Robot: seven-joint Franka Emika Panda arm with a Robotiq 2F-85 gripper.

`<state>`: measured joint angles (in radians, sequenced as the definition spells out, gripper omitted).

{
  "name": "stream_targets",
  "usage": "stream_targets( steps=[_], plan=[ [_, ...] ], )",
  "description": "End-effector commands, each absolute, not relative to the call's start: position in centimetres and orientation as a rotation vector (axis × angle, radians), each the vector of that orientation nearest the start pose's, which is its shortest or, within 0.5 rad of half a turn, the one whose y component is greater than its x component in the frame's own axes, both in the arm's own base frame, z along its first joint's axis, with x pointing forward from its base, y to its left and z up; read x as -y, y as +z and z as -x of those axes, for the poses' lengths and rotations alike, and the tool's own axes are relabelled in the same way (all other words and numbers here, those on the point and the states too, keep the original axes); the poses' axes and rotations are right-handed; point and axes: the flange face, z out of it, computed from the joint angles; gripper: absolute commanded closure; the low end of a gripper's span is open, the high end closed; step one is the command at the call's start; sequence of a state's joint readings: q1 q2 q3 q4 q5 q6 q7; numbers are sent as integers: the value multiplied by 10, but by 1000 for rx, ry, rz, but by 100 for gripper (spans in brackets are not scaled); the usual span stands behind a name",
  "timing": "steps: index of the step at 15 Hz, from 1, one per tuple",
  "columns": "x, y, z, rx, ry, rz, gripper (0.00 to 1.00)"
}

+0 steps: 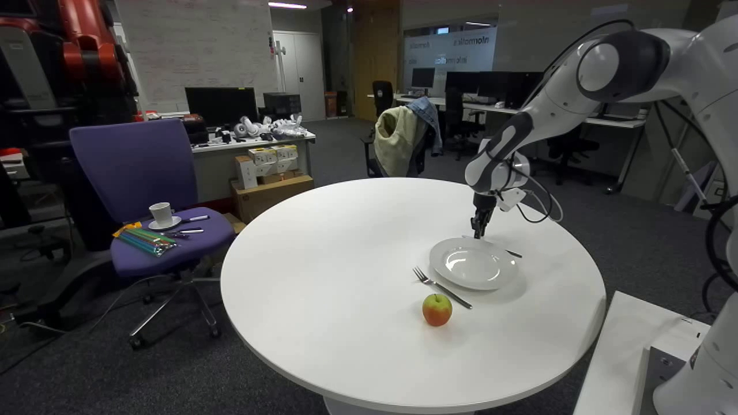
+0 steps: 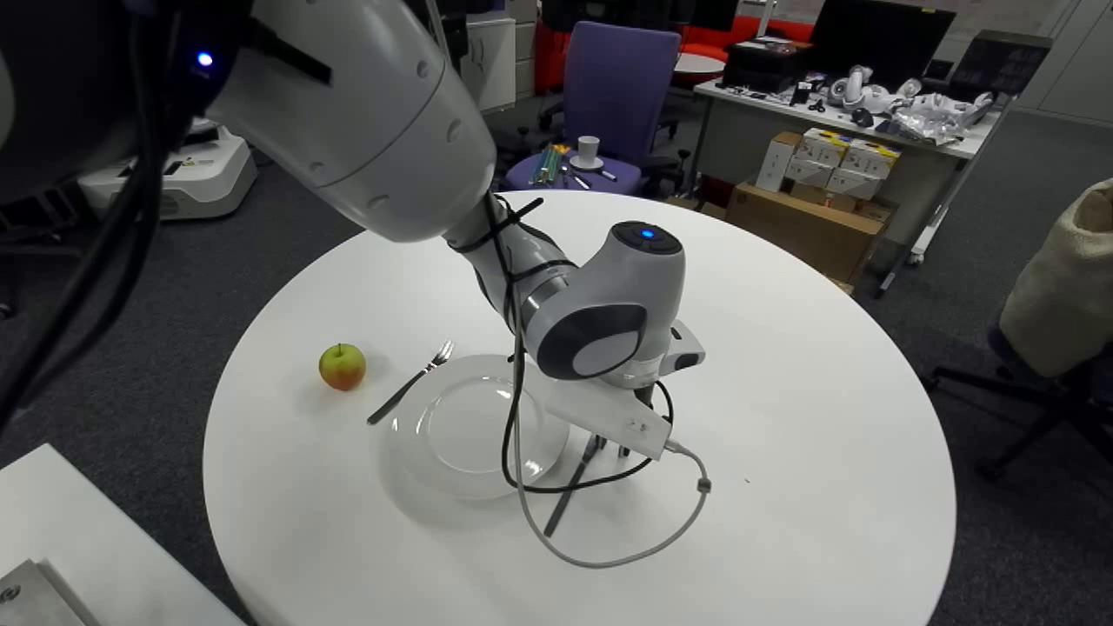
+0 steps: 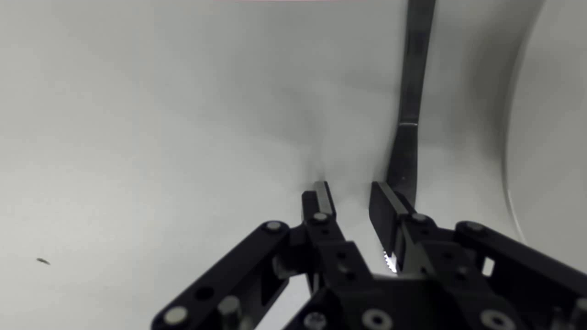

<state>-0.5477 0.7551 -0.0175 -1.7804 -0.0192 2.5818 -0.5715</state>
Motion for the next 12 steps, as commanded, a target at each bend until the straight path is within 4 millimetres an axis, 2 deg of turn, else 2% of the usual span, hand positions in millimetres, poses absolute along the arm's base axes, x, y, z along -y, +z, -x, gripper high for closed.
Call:
stream_targets(
  steps=[1, 8, 12],
  plan=[
    [353, 138, -563, 29, -40, 3159, 69],
    [355, 139, -560, 24, -32, 3170, 70],
    [365, 149, -550, 5, -39, 3197, 69]
  ],
)
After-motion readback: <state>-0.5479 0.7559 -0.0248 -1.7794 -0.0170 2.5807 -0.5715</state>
